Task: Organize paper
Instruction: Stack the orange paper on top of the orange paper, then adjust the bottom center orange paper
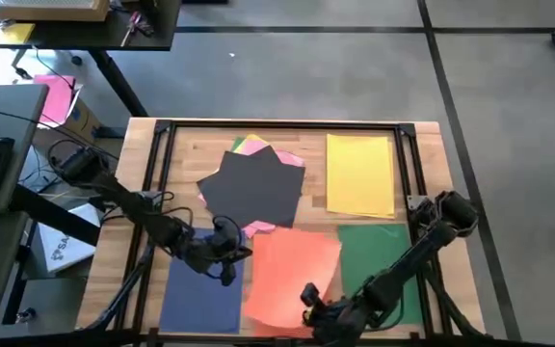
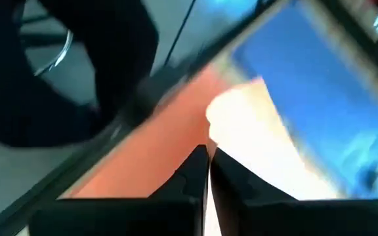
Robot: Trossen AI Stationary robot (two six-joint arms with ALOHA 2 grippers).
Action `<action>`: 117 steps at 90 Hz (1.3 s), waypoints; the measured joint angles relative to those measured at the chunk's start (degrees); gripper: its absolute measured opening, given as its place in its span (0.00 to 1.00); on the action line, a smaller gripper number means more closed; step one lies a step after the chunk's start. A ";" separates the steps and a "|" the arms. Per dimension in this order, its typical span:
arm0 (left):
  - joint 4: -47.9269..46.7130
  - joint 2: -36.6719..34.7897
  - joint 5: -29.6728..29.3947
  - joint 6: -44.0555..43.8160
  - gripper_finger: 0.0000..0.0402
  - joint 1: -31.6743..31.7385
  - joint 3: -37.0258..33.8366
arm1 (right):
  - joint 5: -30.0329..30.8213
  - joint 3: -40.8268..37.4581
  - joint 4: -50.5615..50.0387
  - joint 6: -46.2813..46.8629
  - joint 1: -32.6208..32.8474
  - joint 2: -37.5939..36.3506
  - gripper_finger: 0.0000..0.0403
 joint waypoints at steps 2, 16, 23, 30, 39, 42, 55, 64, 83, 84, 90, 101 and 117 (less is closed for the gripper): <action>0.07 0.29 -0.03 -0.02 0.00 0.00 0.00 | -0.04 0.00 -1.53 1.39 0.27 0.00 0.00; 0.36 2.06 -0.10 -0.95 0.00 0.07 0.00 | 0.10 -0.02 -8.66 4.13 1.64 0.00 0.00; 0.32 2.94 0.17 -2.19 0.00 0.09 0.00 | 1.58 -0.02 -8.74 2.42 1.54 0.00 0.00; 0.34 3.83 0.50 -3.50 0.00 0.31 0.00 | 4.67 -0.02 -5.75 -0.37 0.89 0.00 0.00; 2.40 4.50 2.23 -3.37 0.00 0.87 0.00 | 7.90 -0.02 0.71 -5.63 -0.63 0.00 0.00; 3.53 4.51 3.02 -2.93 0.00 1.27 0.00 | 8.24 0.07 3.14 -7.79 -1.29 0.00 0.00; 11.27 4.07 5.86 1.88 0.00 2.89 0.00 | 10.96 4.46 10.56 -19.75 -3.39 -0.12 0.00; 16.11 3.53 6.75 5.04 0.00 3.62 0.00 | 14.02 10.48 12.53 -26.41 -3.50 -0.25 0.00; 18.76 2.45 6.68 7.05 0.00 3.04 0.00 | 6.41 17.13 5.55 -24.08 0.18 -0.44 0.00; 18.74 2.45 6.64 7.05 0.00 2.98 0.00 | 5.99 16.99 5.11 -23.24 0.40 -0.44 0.00; 18.39 2.43 6.56 7.08 0.00 2.68 0.00 | 4.91 15.23 2.44 -16.39 1.87 -0.42 0.00; 17.10 2.43 6.40 7.06 0.00 2.46 0.00 | 3.86 8.12 1.16 -3.69 3.17 -0.36 0.00; 16.47 2.43 6.34 7.06 0.00 2.62 0.00 | 3.87 -1.34 5.06 7.56 3.75 -0.22 0.00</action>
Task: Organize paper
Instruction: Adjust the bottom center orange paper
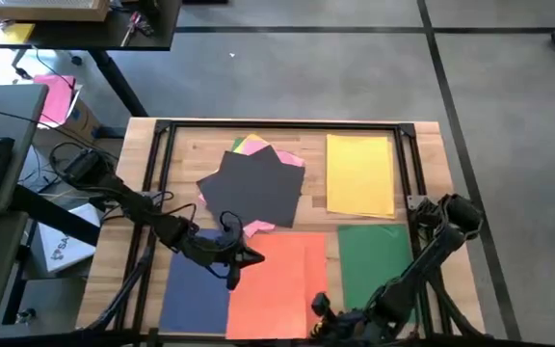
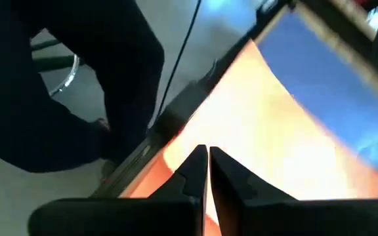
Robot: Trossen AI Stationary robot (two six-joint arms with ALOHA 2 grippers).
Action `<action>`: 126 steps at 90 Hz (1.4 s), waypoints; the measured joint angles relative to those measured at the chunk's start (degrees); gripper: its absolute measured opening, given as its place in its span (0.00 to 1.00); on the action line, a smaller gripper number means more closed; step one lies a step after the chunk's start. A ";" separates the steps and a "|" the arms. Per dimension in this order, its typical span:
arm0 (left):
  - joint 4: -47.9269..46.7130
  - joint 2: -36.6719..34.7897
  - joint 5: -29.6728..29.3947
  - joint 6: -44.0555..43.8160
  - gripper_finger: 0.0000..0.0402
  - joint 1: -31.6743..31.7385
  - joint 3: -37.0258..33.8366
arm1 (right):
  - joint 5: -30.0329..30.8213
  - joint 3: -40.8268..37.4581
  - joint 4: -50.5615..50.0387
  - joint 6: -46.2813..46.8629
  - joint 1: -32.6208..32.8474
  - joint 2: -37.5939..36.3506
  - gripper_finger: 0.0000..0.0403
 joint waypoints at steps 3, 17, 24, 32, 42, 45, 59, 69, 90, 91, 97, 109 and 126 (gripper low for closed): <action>-0.32 0.00 -0.06 0.00 0.00 0.00 0.00 | 0.02 -0.95 -0.30 2.53 0.00 0.00 0.00; -0.51 -0.02 -0.16 -0.40 0.00 0.00 0.00 | 3.21 -1.48 -2.23 7.99 0.00 -0.05 0.00; -2.24 -0.02 1.99 -2.58 0.00 0.00 0.00 | 4.71 -1.48 -2.86 12.98 -0.40 -0.07 0.00; -6.01 -0.18 7.36 -7.13 0.00 -0.08 0.05 | 3.29 -1.46 -8.94 21.33 -2.06 -0.51 0.00; -18.82 -0.20 14.57 -14.63 0.00 -1.62 2.20 | 1.52 -1.51 -20.79 30.35 -4.50 -0.69 0.00; -23.40 -0.18 16.04 -16.90 0.00 -2.15 3.04 | 1.26 -1.64 -23.61 32.04 -5.10 -0.68 0.00; -32.46 1.39 22.66 -24.62 0.00 -5.31 3.88 | -4.54 -5.14 -24.72 34.64 -7.20 -0.70 0.00; -30.95 3.76 28.65 -27.78 0.00 -7.55 3.89 | -11.03 -9.65 -19.87 36.44 -8.50 -0.68 0.00; -21.26 11.55 34.44 -33.16 0.00 -10.98 3.93 | -14.80 -16.53 -9.42 41.03 -9.38 -0.69 0.00; -21.00 11.99 34.26 -33.16 0.00 -11.04 3.93 | -14.85 -16.66 -9.21 41.15 -9.41 -0.73 0.00; -20.06 14.34 32.20 -33.15 0.00 -10.61 3.89 | -14.87 -17.18 -8.48 41.25 -9.68 -0.79 0.00; -18.28 18.01 30.76 -31.50 0.00 -8.09 4.09 | -15.66 -17.33 -8.12 41.24 -10.97 -0.77 0.00; -16.44 19.12 28.27 -28.10 0.00 -5.44 4.38 | -16.25 -17.39 -6.97 39.89 -12.56 -0.64 0.00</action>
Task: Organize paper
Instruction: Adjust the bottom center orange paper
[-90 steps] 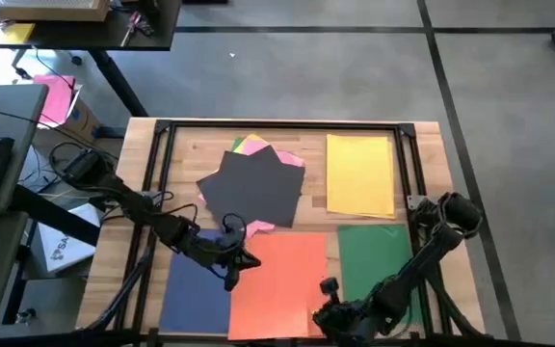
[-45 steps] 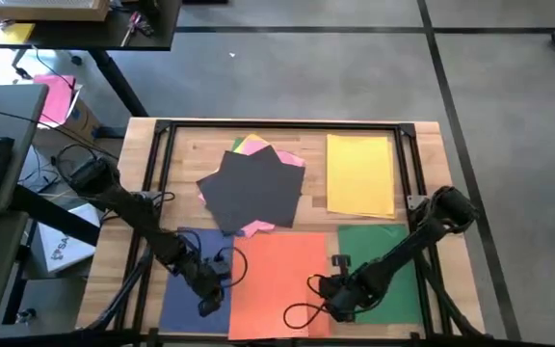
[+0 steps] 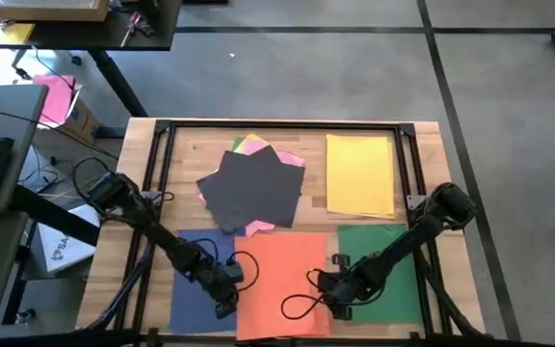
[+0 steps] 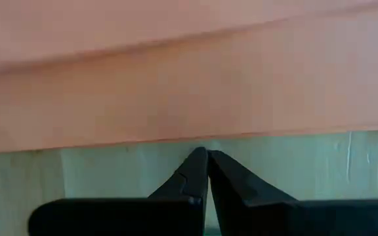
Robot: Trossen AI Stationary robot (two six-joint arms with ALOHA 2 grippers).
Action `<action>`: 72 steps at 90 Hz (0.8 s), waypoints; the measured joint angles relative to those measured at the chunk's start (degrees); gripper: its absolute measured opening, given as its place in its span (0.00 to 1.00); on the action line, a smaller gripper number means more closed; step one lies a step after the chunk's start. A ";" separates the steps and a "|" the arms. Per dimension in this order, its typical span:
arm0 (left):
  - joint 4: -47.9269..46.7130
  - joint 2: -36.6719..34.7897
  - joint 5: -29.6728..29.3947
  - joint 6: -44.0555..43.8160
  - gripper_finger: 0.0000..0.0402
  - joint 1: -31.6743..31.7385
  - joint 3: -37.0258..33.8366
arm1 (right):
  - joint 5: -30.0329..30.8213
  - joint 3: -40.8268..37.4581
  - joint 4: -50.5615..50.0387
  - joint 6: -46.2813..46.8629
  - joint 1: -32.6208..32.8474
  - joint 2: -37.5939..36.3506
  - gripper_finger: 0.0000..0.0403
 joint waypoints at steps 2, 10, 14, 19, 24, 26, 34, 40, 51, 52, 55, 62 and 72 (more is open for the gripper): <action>-0.09 0.00 -0.25 0.44 0.00 0.26 0.12 | 0.08 -0.02 0.18 -0.17 -0.06 0.01 0.00; -0.28 0.02 -1.76 2.04 0.00 0.86 0.46 | 0.96 -0.02 0.95 -1.20 -0.10 0.10 0.00; -0.38 0.02 -2.14 2.66 0.00 1.12 0.54 | 1.24 -0.09 1.66 -1.71 -0.10 0.12 0.00; -0.41 0.05 -2.11 3.01 0.00 1.34 0.54 | 1.69 -0.11 2.41 -1.71 -0.12 0.21 0.00; -0.45 0.05 -2.17 2.98 0.00 1.42 0.54 | 1.92 -0.11 2.63 -1.70 -0.14 0.12 0.00; -0.43 0.02 -2.16 2.88 0.00 1.42 0.54 | 1.99 -0.11 2.48 -1.69 -0.11 -0.04 0.00; -1.31 -0.71 -1.55 1.25 0.00 0.89 0.46 | 3.05 0.49 -1.20 -1.58 -0.13 -0.85 0.00; -2.61 -1.65 -1.16 -0.34 0.00 -0.03 0.40 | 4.34 1.55 -6.55 -0.15 -0.17 -1.70 0.00; -5.98 -4.55 -0.80 -2.60 0.00 -1.50 0.36 | 9.76 3.76 -8.80 0.93 0.17 -3.48 0.00; -6.41 -4.91 -0.82 -2.75 0.00 -1.56 0.37 | 10.19 3.79 -8.42 0.68 0.17 -3.63 0.00; -7.57 -5.78 -0.97 -3.15 0.00 -1.75 0.37 | 11.20 3.83 -6.41 -0.33 0.22 -3.86 0.00; -11.18 -7.30 -2.49 -3.82 0.00 -2.01 0.41 | 12.45 3.40 1.09 -3.27 -0.49 -3.80 0.00; -17.49 -8.42 -7.47 -4.50 0.00 -2.01 0.41 | 12.25 1.75 11.90 -7.27 -2.82 -2.43 0.00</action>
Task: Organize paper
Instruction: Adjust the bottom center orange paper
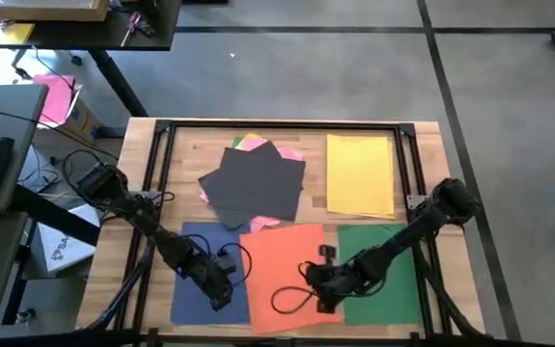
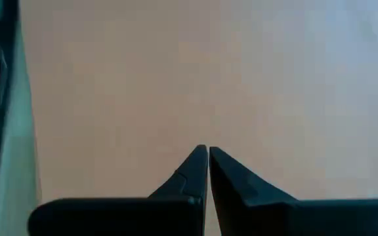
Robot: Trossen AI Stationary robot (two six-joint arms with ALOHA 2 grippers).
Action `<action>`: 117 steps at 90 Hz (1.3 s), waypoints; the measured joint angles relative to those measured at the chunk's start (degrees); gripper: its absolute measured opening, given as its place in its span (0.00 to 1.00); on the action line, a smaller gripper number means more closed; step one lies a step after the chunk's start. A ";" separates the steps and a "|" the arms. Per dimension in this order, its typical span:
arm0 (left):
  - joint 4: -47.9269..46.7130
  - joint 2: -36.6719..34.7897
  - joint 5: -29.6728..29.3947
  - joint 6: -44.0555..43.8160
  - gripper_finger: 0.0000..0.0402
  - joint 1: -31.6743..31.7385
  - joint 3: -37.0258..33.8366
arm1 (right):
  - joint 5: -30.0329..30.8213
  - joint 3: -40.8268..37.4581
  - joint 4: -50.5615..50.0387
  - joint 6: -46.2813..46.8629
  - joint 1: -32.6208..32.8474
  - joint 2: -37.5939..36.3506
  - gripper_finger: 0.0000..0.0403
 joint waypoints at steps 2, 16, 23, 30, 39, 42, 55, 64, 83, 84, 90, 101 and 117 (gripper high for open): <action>-1.21 0.12 -0.71 -0.01 0.00 0.00 0.00 | -0.15 -0.27 1.50 -0.53 -0.41 0.43 0.00; -6.85 2.06 -0.86 -0.58 0.00 -0.41 0.33 | -1.00 -0.92 4.18 -1.90 -2.72 3.34 0.00; -7.28 2.88 -0.61 -1.73 0.00 -1.72 0.30 | -2.91 -0.94 3.96 -1.76 -3.14 4.76 0.00; -6.77 2.94 0.90 -3.49 0.00 -3.76 0.27 | -3.84 -0.94 3.51 -0.37 -3.07 5.73 0.00; -6.87 2.94 2.66 -6.44 0.00 -6.73 0.26 | -3.40 -0.85 3.78 2.87 -2.74 6.74 0.00; -7.05 2.96 2.74 -7.27 0.00 -7.72 0.26 | -3.15 -0.81 3.95 4.32 -2.59 7.01 0.00; -7.45 2.96 2.16 -9.68 0.00 -9.94 0.22 | -0.55 -0.79 5.07 10.05 -2.15 7.42 0.00; -7.51 2.05 2.02 -10.04 0.00 -10.08 0.17 | 0.05 -0.81 5.04 10.53 -2.15 7.20 0.00; -10.53 -1.69 0.02 -10.00 0.00 -10.12 -0.20 | 0.34 -0.89 4.85 9.53 -2.19 6.37 0.00; -10.83 -1.88 -0.32 -10.00 0.00 -10.10 -0.20 | 0.34 -0.89 4.85 9.48 -2.19 6.37 0.00; -12.07 -2.44 -2.34 -9.46 0.00 -10.01 -0.17 | 0.34 -0.89 4.79 9.48 -2.15 6.37 0.00; -13.23 -1.62 -6.42 -6.20 0.00 -9.42 -0.17 | 0.36 -0.89 4.81 8.88 -2.17 6.31 0.00; -11.64 0.71 -7.08 1.38 0.00 -7.83 0.15 | 0.06 -0.89 4.82 7.98 -2.10 6.28 0.00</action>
